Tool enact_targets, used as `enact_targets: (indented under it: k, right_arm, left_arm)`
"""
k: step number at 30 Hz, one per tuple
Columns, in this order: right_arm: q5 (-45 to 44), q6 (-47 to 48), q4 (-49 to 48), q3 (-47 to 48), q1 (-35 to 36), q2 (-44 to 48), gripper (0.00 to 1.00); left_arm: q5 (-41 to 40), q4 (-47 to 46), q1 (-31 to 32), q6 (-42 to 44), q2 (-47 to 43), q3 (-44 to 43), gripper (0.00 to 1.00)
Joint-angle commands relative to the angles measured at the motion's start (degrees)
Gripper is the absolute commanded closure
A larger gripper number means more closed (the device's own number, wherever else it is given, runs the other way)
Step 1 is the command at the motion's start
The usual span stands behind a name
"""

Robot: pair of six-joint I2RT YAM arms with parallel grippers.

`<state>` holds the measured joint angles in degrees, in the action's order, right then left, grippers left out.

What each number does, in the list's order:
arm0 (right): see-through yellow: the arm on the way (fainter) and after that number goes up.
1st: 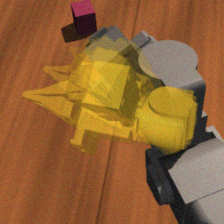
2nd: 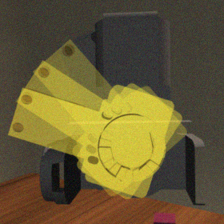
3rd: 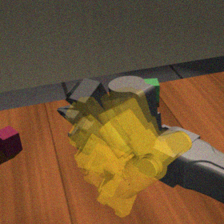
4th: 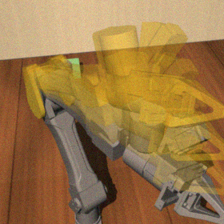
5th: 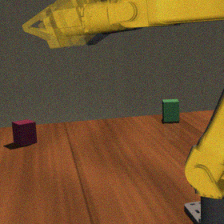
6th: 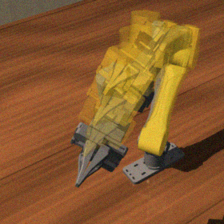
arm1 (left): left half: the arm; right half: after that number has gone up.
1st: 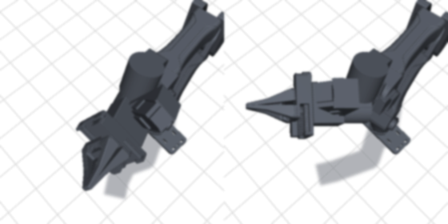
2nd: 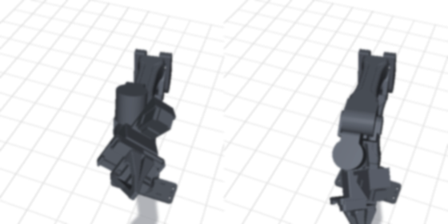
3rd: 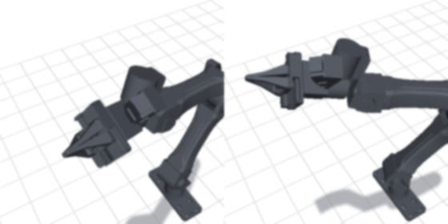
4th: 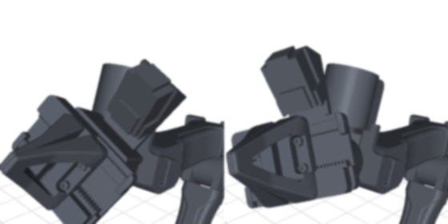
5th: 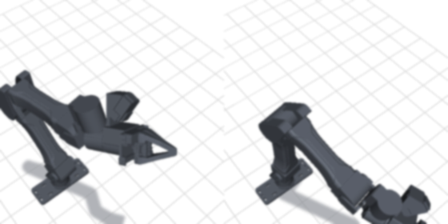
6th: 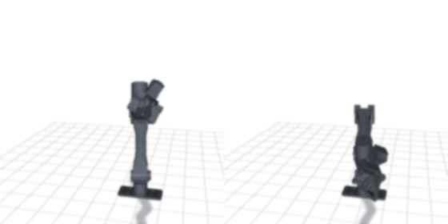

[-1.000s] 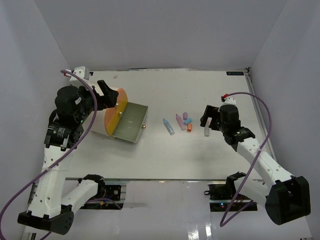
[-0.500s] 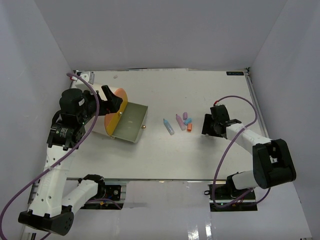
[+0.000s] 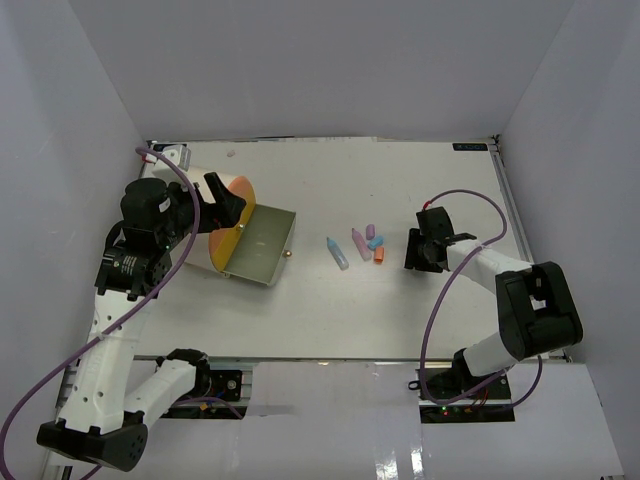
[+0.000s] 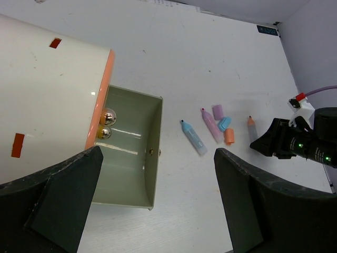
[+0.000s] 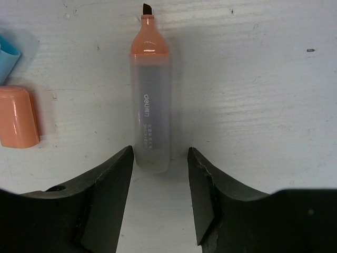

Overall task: Sort the stationery into containers
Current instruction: Pick up the pen from the center of the board.

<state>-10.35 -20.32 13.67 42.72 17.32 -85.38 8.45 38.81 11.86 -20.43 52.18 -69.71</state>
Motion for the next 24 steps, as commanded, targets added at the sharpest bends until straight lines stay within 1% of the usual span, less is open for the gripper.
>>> enact_targets:
  k: [1, 4, 15, 20, 22, 24]
  right_arm:
    - [0.8, 0.9, 0.5, 1.1, -0.1, -1.7, 0.48]
    - [0.9, 1.2, 1.5, 1.2, 0.3, -1.9, 0.5]
    - [-0.7, 1.1, 3.4, 1.4, 1.8, -2.7, 0.51]
    - [-0.5, 0.8, 3.2, 1.4, 2.5, -3.5, 0.56]
    - [-0.5, 0.8, 2.9, 1.1, 2.8, -3.6, 0.61]
    - [-0.5, 0.8, 2.7, 1.1, 3.0, -3.7, 0.62]
  left_arm:
    - [1.1, 0.0, 0.2, -0.1, -0.6, 0.6, 0.02]
    - [1.3, 0.1, 0.2, -0.1, -0.7, 0.8, 0.02]
    - [2.2, 0.1, 0.1, -0.8, -1.1, 1.3, 0.02]
    - [2.9, 0.2, 0.2, -1.1, -1.5, 0.7, 0.02]
    - [3.3, 0.2, 0.1, -1.6, -1.6, 0.5, 0.02]
    - [4.2, 0.2, 0.2, -2.1, -1.5, 0.2, 0.02]
